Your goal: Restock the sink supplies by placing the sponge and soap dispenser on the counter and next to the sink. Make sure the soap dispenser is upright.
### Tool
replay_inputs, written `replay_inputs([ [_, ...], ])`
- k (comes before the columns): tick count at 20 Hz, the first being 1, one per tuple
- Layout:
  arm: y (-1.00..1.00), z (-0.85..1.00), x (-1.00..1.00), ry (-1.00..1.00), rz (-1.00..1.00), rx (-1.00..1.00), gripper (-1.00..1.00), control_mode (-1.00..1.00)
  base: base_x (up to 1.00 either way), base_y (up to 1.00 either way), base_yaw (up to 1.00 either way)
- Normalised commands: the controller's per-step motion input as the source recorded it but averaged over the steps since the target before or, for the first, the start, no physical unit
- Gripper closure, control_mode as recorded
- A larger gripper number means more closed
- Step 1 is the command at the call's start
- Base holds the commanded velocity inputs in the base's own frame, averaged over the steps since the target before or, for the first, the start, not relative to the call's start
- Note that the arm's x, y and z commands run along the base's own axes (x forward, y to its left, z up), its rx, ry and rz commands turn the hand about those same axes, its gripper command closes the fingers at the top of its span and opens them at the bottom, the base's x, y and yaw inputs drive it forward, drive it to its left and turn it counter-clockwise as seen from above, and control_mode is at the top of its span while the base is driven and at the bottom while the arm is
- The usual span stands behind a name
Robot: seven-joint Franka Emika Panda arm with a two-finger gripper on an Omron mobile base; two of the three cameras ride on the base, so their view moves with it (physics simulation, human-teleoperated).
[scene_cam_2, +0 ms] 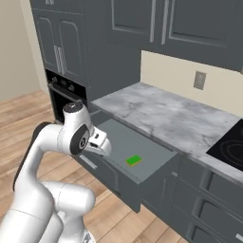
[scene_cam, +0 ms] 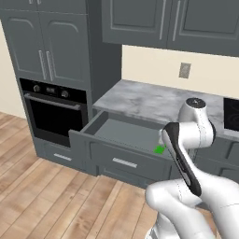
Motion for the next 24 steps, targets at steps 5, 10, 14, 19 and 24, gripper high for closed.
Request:
replay_inputs([
  [5, -0.30, -0.27, 0.58, 0.03, -0.12, 0.12, -1.00, -1.00, 0.00, 0.00, 0.00],
  [10, -0.03, -0.58, 0.52, 0.04, -0.13, 0.03, -1.00, -1.00, 0.00, 0.00, 0.00],
  [14, -0.06, -0.53, 0.54, 0.04, -0.12, 0.00, -1.00, -1.00, 0.00, 0.00, 0.00],
  [19, -0.10, -0.42, 0.54, 0.00, -0.11, 0.00, -1.00, -1.00, 0.00, 0.00, 0.00],
  [24, -0.09, -0.31, 0.34, 0.00, -0.07, 0.02, -1.00, -1.00, 0.00, 0.00, 0.00],
])
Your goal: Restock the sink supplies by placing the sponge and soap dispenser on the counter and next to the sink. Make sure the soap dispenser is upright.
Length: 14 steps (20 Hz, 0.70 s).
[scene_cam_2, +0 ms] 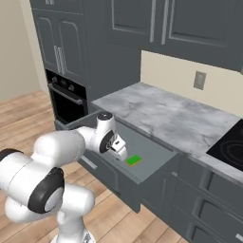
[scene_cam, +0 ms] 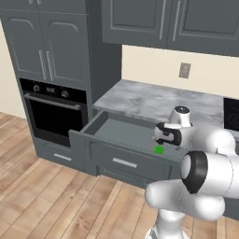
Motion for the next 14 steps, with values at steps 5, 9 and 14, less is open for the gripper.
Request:
replay_inputs([
  [5, -0.03, -0.37, 0.24, 0.00, 0.00, 0.04, -1.00, -1.00, 0.00, 0.00, 0.00],
  [9, -0.09, -0.15, 0.26, 0.00, 0.00, 0.08, -1.00, -1.00, 0.00, 0.00, 0.00],
  [14, -0.05, -0.27, 0.27, 0.00, 0.00, 0.03, -1.00, -1.00, 0.00, 0.00, 0.00],
])
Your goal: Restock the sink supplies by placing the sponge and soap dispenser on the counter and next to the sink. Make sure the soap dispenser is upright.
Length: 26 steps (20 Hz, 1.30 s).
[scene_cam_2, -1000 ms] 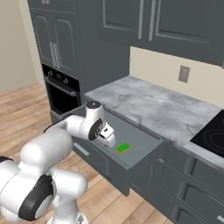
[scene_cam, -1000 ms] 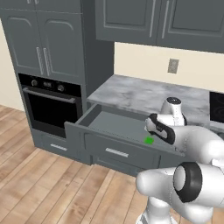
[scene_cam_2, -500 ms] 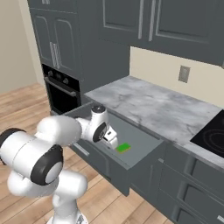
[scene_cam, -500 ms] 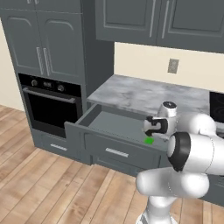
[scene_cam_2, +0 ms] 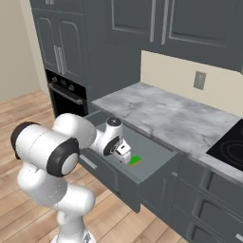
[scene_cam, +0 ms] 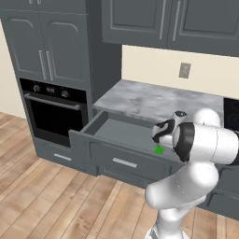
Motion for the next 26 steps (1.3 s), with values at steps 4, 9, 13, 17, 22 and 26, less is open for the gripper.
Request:
replay_inputs([
  [4, -0.03, -0.26, 0.24, 0.00, 0.00, 0.02, -1.00, -1.00, 0.00, 0.00, 0.00],
  [9, 0.00, -0.21, 0.19, 0.00, 0.00, 0.00, -1.00, -1.00, 0.00, 0.00, 0.00],
  [13, 0.00, -0.22, 0.16, 0.01, 0.03, 0.00, -1.00, -1.00, 0.00, 0.00, 0.00],
  [17, 0.00, -0.21, 0.22, 0.03, 0.03, 0.00, -1.00, -1.00, 0.00, 0.00, 0.00],
  [22, 0.00, -0.22, 0.15, 0.07, 0.05, 0.00, -1.00, -1.00, 0.00, 0.00, 0.00],
  [26, 0.00, -0.17, 0.09, 0.05, 0.04, 0.01, -1.00, -1.00, 0.00, 0.00, 0.00],
])
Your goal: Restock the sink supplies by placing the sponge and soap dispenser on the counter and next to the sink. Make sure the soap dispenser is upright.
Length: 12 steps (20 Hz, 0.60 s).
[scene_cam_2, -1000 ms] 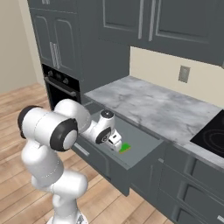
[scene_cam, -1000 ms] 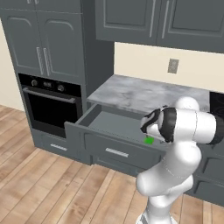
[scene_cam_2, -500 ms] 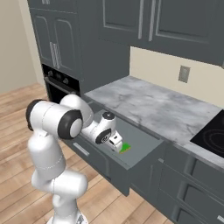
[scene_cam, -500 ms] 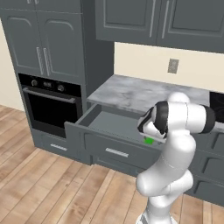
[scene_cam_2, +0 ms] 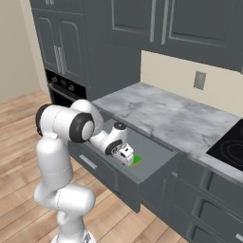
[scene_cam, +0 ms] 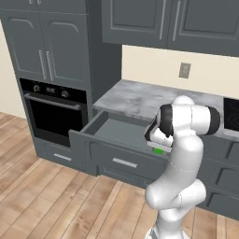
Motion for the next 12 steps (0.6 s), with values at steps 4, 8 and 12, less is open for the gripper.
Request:
replay_inputs([
  [4, 0.00, -0.10, 0.00, 0.04, 0.04, 0.05, -1.00, -1.00, 0.00, 0.00, 0.00],
  [8, 0.00, -0.03, 0.00, 0.01, 0.05, 0.09, -1.00, -1.00, 0.00, 0.00, 0.00],
  [12, 0.00, -0.03, -0.15, 0.01, 0.04, 0.09, -1.00, -1.00, 0.00, 0.00, 0.00],
])
